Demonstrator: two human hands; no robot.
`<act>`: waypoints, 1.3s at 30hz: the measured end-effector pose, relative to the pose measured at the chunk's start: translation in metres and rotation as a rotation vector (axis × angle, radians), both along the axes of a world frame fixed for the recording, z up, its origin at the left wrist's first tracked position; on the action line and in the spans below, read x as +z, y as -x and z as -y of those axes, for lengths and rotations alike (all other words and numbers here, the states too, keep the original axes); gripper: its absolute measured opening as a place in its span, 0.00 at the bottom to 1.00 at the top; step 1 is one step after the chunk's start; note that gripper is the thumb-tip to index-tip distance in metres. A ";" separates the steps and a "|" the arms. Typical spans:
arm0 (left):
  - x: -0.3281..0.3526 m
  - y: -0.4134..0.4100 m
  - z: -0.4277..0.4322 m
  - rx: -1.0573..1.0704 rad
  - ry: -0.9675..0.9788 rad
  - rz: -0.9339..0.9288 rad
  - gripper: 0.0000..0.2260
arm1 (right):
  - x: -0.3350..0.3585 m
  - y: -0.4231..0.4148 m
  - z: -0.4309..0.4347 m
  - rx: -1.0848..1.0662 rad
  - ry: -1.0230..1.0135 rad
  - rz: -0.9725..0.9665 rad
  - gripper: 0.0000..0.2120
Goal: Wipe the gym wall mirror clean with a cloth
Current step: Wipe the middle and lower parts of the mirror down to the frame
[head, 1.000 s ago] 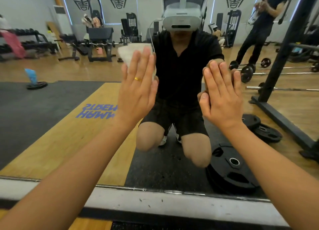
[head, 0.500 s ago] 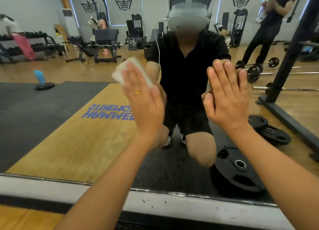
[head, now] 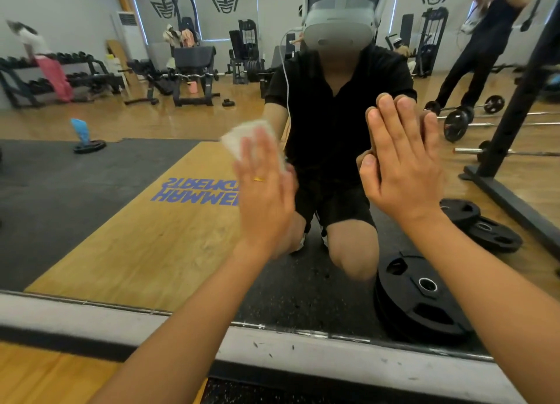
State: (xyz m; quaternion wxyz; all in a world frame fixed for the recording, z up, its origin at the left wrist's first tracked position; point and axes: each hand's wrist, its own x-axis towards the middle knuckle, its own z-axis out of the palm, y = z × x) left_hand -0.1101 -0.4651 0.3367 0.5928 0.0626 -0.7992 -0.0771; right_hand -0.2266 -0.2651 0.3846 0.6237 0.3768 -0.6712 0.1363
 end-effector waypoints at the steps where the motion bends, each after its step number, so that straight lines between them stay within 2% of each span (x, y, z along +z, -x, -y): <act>1: -0.009 0.004 -0.005 0.008 0.145 0.053 0.26 | 0.000 0.000 0.000 0.008 -0.003 0.004 0.28; 3: -0.021 0.005 0.005 0.046 0.358 0.110 0.26 | -0.002 -0.001 0.001 0.029 0.000 0.001 0.27; 6: -0.019 -0.004 0.033 0.072 0.471 0.102 0.26 | -0.004 0.000 0.000 0.038 0.006 -0.017 0.27; 8: -0.015 -0.017 0.053 0.070 0.381 0.083 0.24 | -0.003 0.000 0.001 0.036 0.009 -0.022 0.27; 10: -0.014 -0.027 0.065 0.066 0.212 0.051 0.23 | -0.001 0.000 0.000 0.039 0.020 -0.030 0.28; 13: -0.014 -0.023 0.050 0.060 0.043 0.033 0.26 | 0.000 -0.001 0.001 0.062 0.028 -0.020 0.28; 19: -0.018 -0.016 0.030 0.095 -0.024 0.026 0.27 | -0.005 -0.004 -0.002 0.090 0.018 0.023 0.29; 30: -0.022 -0.005 0.048 0.091 0.105 -0.036 0.24 | -0.004 0.005 -0.005 0.081 -0.015 0.013 0.29; 34: -0.031 -0.003 0.055 0.092 0.159 0.001 0.24 | -0.004 0.005 -0.003 0.036 -0.017 0.027 0.29; 39: -0.024 -0.031 0.090 0.082 0.441 0.073 0.26 | 0.001 -0.010 0.003 0.021 0.015 0.158 0.29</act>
